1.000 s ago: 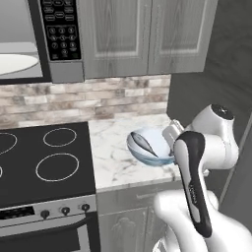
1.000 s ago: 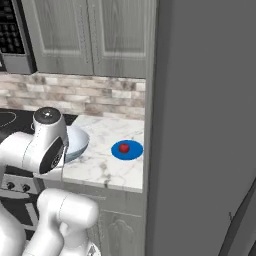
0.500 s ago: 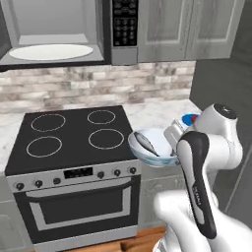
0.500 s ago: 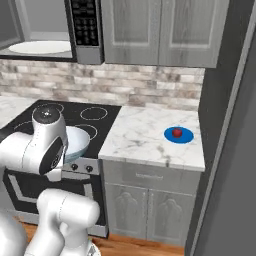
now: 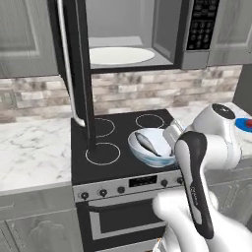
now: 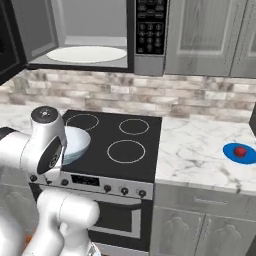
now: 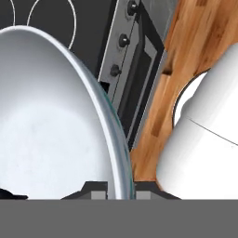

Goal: Remove the apple from the bowl and place it on the small plate. Then place the bowl with only the fish in the microwave, close the door, and press the start button to microwave the fish.

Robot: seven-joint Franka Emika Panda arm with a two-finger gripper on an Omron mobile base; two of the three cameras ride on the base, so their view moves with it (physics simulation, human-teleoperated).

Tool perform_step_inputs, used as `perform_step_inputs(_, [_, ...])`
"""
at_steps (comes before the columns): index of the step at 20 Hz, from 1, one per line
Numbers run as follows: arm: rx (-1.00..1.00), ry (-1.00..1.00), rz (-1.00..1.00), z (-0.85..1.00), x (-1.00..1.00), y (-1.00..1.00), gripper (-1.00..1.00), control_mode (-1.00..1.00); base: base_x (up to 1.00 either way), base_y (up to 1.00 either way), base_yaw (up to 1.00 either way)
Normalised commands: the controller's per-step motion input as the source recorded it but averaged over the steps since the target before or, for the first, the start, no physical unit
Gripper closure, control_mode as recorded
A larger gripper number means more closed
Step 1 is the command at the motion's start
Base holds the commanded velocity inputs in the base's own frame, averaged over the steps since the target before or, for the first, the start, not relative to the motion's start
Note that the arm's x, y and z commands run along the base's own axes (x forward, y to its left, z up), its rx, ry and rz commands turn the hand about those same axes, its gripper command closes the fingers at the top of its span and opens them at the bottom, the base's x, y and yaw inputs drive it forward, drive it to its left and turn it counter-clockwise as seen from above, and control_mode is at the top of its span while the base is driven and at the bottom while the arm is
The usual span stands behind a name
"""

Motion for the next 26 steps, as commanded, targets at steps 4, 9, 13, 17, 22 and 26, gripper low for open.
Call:
perform_step_inputs(4, [0.00,0.00,0.00,0.00,0.00,0.00,1.00,1.00,0.69,-0.08,-0.02])
perform_step_inputs(9, [0.00,0.00,0.00,0.00,0.00,0.00,1.00,1.00,0.54,-0.09,0.00])
perform_step_inputs(13, [0.00,0.00,0.00,0.00,0.00,0.00,1.00,1.00,0.37,0.00,0.00])
perform_step_inputs(17, [0.00,0.00,0.00,0.00,0.00,0.00,1.00,1.00,0.30,0.00,0.00])
perform_step_inputs(22, [0.00,0.00,0.00,0.00,0.00,0.00,1.00,1.00,0.10,0.00,0.00])
perform_step_inputs(26, [0.00,0.00,0.00,0.01,0.00,0.00,1.00,-1.00,0.04,0.00,0.00])
